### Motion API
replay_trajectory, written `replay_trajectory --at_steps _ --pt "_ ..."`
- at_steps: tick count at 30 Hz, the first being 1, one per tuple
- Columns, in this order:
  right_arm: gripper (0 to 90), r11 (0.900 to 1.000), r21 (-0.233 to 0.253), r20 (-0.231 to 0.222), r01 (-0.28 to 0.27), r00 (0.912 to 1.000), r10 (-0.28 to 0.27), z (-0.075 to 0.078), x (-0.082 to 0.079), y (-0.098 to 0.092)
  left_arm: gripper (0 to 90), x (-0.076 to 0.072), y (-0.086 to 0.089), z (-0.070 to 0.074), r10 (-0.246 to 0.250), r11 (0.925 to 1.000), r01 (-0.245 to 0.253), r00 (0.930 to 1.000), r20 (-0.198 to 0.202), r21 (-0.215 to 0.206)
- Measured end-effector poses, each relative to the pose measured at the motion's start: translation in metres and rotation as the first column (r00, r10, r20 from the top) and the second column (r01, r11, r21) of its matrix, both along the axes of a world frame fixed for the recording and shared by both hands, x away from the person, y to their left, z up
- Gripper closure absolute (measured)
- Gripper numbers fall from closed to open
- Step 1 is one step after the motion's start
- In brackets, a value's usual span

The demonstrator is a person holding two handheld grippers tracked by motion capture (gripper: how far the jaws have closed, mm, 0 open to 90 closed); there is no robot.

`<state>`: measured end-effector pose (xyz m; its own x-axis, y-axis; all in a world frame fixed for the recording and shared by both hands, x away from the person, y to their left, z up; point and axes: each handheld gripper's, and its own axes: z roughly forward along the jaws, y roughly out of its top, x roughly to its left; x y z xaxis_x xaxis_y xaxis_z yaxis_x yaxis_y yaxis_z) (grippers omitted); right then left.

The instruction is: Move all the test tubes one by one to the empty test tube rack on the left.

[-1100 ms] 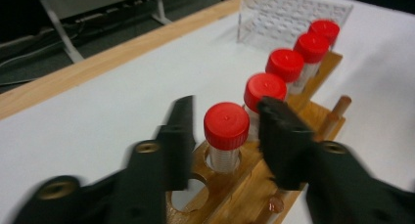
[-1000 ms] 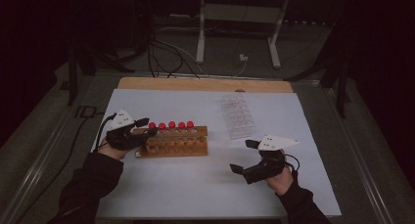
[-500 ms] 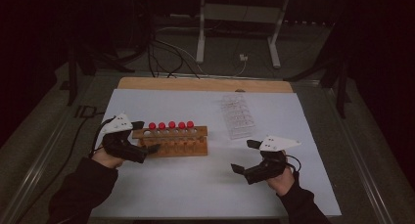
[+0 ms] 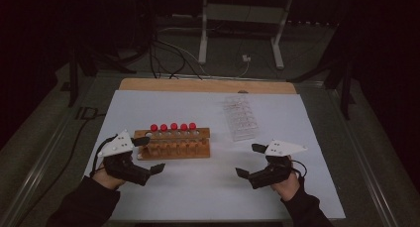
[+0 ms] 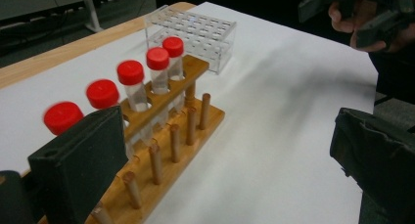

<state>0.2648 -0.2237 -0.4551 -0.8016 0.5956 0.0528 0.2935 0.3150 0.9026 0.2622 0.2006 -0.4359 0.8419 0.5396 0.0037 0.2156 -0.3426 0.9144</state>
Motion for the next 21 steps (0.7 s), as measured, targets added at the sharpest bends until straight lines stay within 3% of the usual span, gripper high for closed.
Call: replay_trajectory --at_steps 12,15,21 --pt "0.0 0.999 -0.025 -0.002 0.025 0.9997 -0.025 -0.015 -0.002 -0.007 1.0 -0.009 -0.016 -0.038 -0.016 0.9967 0.018 0.9994 -0.030 0.080" --pt "0.0 0.999 -0.027 -0.005 0.030 0.9995 -0.030 -0.019 -0.001 -0.010 1.1 -0.008 -0.017 -0.048 -0.015 0.9970 0.018 0.9989 -0.044 0.075" --pt "0.0 0.998 -0.043 -0.008 0.043 0.9990 -0.044 -0.026 -0.002 -0.015 1.1 -0.008 -0.018 -0.066 -0.018 0.9941 0.025 0.9977 -0.065 0.105"
